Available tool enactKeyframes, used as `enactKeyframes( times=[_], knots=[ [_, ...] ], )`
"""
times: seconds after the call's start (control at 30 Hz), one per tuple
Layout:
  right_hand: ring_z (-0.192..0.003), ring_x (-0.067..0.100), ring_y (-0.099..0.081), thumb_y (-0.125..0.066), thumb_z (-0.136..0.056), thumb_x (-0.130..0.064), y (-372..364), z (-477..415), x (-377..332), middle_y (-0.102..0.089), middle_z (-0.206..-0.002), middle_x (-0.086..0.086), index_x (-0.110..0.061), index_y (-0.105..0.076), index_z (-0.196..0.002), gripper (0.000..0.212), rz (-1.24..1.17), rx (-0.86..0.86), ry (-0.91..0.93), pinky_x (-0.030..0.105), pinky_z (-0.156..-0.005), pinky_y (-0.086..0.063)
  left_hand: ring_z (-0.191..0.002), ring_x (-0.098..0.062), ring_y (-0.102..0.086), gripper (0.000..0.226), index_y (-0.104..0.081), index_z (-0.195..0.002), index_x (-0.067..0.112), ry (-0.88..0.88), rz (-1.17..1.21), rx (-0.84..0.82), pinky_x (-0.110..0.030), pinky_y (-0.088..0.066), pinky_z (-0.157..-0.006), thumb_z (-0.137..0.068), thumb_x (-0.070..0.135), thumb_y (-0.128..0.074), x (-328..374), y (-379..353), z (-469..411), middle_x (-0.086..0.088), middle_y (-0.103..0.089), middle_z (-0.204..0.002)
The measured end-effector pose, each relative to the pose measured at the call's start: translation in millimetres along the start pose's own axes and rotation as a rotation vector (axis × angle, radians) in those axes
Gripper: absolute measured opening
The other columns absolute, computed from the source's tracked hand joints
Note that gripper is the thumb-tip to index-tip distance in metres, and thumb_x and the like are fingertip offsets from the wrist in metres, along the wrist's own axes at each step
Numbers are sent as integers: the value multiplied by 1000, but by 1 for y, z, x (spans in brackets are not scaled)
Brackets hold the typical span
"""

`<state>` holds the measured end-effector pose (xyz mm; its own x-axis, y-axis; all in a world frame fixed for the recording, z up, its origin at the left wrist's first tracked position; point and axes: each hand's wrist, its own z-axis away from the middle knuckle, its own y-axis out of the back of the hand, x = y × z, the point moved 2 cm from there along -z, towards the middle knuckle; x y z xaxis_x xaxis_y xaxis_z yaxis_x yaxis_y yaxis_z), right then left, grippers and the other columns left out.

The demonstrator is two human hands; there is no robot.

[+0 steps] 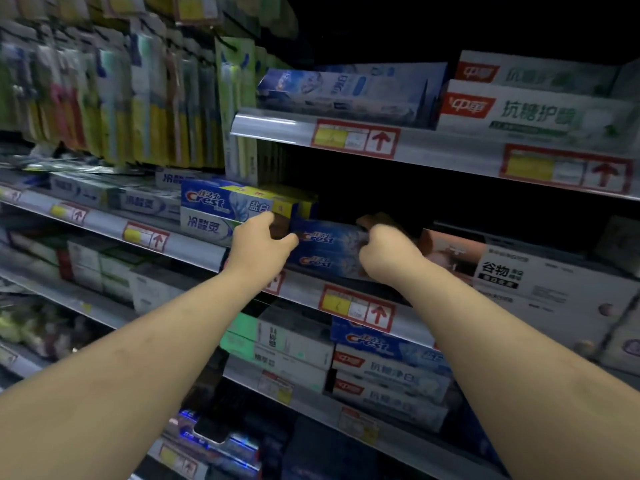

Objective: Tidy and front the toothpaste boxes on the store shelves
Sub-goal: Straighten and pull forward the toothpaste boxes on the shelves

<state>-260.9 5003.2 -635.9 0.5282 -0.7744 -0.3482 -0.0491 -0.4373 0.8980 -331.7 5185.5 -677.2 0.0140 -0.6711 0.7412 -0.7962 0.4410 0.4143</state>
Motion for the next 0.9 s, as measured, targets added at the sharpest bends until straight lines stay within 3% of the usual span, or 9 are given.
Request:
enactKeyframes(
  times=[0.13, 0.2, 0.27, 0.33, 0.47, 0.6, 0.67, 0.77, 0.9],
  knots=[
    [-133, 32, -48, -52, -100, -5, 0, -5, 0, -53, -143, 14, -14, -51, -145, 47, -113, 70, 38, 35, -110, -38, -87, -20, -64, 25, -63, -98, 12, -62, 37, -32, -23, -43, -59, -86, 31, -76, -1, 6, 4, 4, -68, -92],
    [-131, 32, -50, -51, -99, -3, 0, -6, 2, -55, -141, 14, -13, -53, -142, 45, -157, 82, 46, 37, -111, -40, -104, -14, -57, 43, -60, -123, 12, -83, 49, -73, -21, -40, -74, -88, 32, -77, 3, 10, 6, 10, -61, -115],
    [-115, 34, -62, -51, -99, -4, 0, -5, 3, -62, -127, 16, -11, -57, -134, 37, -213, 78, 46, 44, -100, -52, -126, -16, -50, 69, -48, -146, 10, -86, 42, -99, -17, -33, -93, -88, 35, -77, 5, 14, 5, 1, -55, -137],
    [-85, 32, -72, -50, -101, -4, 2, -2, 3, -69, -104, 17, -12, -56, -128, 29, -325, 47, 45, 48, -76, -62, -135, -18, -45, 76, -44, -149, 10, -67, 55, -137, -22, -33, -101, -87, 40, -77, 5, 20, 3, -4, -49, -148],
    [-49, 17, -69, -51, -104, -6, 14, 11, -2, -70, -71, 13, -12, -52, -141, 38, -443, 18, 156, 38, -58, -61, -115, -19, -64, 47, -62, -123, 24, -18, 276, -206, -39, -57, -91, -82, 35, -82, 10, 36, 2, 8, -65, -121],
    [-57, 19, -73, -63, -100, -16, 35, 39, 3, -66, -119, 4, -14, -57, -139, 40, -548, 90, 217, 36, -51, -60, -106, -21, -71, 45, -66, -111, 20, -74, 465, -284, -36, -59, -86, -71, 22, -85, 15, 49, 10, -3, -74, -111],
    [-56, 18, -73, -63, -100, -23, 49, 54, 16, -67, -118, -1, -17, -60, -134, 34, -600, 194, 164, 35, -48, -58, -105, -20, -72, 48, -65, -111, 18, -125, 481, -288, -35, -58, -90, -67, 19, -84, 19, 51, 23, -6, -73, -112],
    [-53, 18, -71, -60, -102, -28, 60, 72, 47, -71, -91, 3, -17, -66, -117, 20, -622, 256, 11, 31, -43, -53, -104, -20, -71, 49, -63, -111, 8, -200, 504, -256, -29, -58, -89, -66, 11, -82, 26, 53, 42, -6, -73, -110],
    [-62, 29, -75, -59, -100, -46, 60, 99, 78, -75, -96, 13, -9, -64, -108, 39, -866, -10, -242, 32, -50, -56, -97, -12, -71, 46, -64, -110, 2, -255, 587, -237, -23, -57, -88, -67, 2, -80, 40, 56, 65, 5, -76, -97]
  ],
)
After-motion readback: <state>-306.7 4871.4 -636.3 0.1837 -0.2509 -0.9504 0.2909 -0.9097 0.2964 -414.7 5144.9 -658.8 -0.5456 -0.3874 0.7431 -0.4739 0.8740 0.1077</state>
